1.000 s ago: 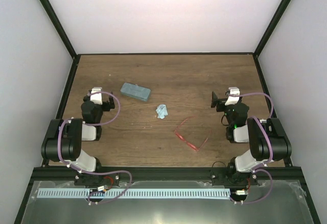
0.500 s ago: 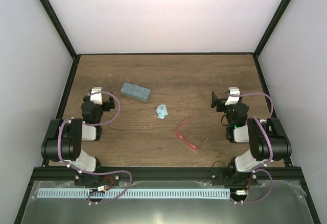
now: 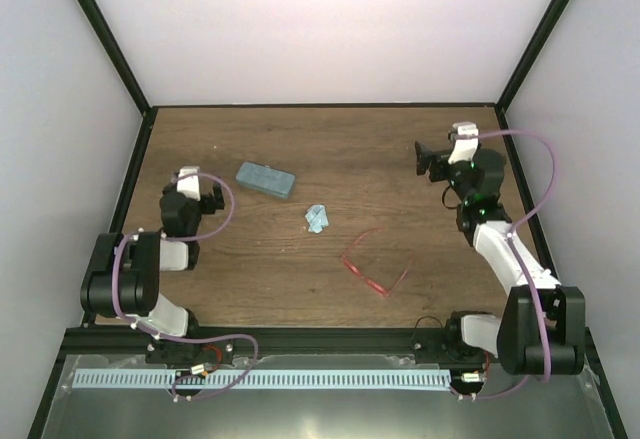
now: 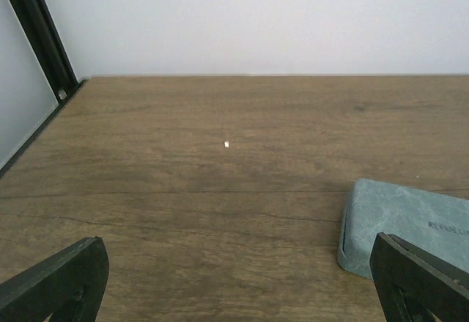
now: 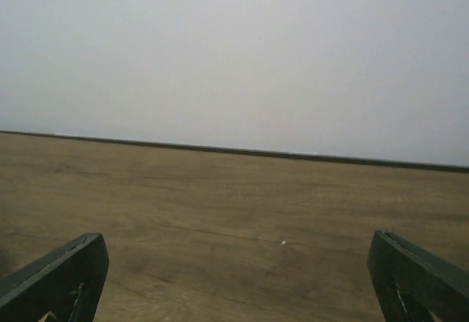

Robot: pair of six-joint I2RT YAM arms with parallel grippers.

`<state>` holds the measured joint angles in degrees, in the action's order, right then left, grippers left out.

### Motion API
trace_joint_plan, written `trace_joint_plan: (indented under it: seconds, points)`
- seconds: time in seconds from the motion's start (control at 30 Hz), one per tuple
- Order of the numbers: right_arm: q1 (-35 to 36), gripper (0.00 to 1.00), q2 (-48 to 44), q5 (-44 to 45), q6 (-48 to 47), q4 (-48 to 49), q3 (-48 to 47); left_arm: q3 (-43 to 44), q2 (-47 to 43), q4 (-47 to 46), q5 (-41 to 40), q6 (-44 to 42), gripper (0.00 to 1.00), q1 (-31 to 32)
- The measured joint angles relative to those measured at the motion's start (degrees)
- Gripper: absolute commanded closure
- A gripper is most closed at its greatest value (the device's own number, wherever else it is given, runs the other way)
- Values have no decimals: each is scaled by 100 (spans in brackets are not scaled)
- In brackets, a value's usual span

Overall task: Organize the sunglasses
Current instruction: Move the sunglasses case at the center of the board.

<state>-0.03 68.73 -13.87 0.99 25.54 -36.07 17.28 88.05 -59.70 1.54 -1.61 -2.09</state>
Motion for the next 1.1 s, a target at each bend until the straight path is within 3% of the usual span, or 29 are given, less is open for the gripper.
trace_joint_plan:
  seconds: [0.13, 0.27, 0.47, 0.63, 0.7, 0.77, 0.9, 1.1]
  points:
    - [0, 0, 258, -367, 254, -1650, -1034, 1200, -20, 1587, -57, 114, 0, 31]
    - [44, 0, 398, -837, 671, -2433, -1342, 2188, -391, 2931, -269, 837, 0, 155]
    - [487, 0, 557, -125, 979, -3602, -1751, 3003, -890, 4892, -1147, 2446, 0, 933]
    - [525, 0, 726, 328, 1394, -4330, -2286, 4406, -26, 6736, -1362, 4011, 1, 1285]
    - [516, 0, 809, 321, 1558, -4489, -2400, 4940, 407, 7348, -1587, 4533, 13, 1453]
    - [516, 0, 809, 227, 1683, -4669, -2389, 5322, 765, 7838, -1720, 5082, 16, 1659]
    - [516, 0, 726, -7, 1816, -4909, -2302, 5751, 1311, 8489, -1718, 6137, 8, 1950]
    - [516, 0, 496, -166, 1812, -5233, -2212, 6443, 2059, 9232, -1521, 7361, 7, 2208]
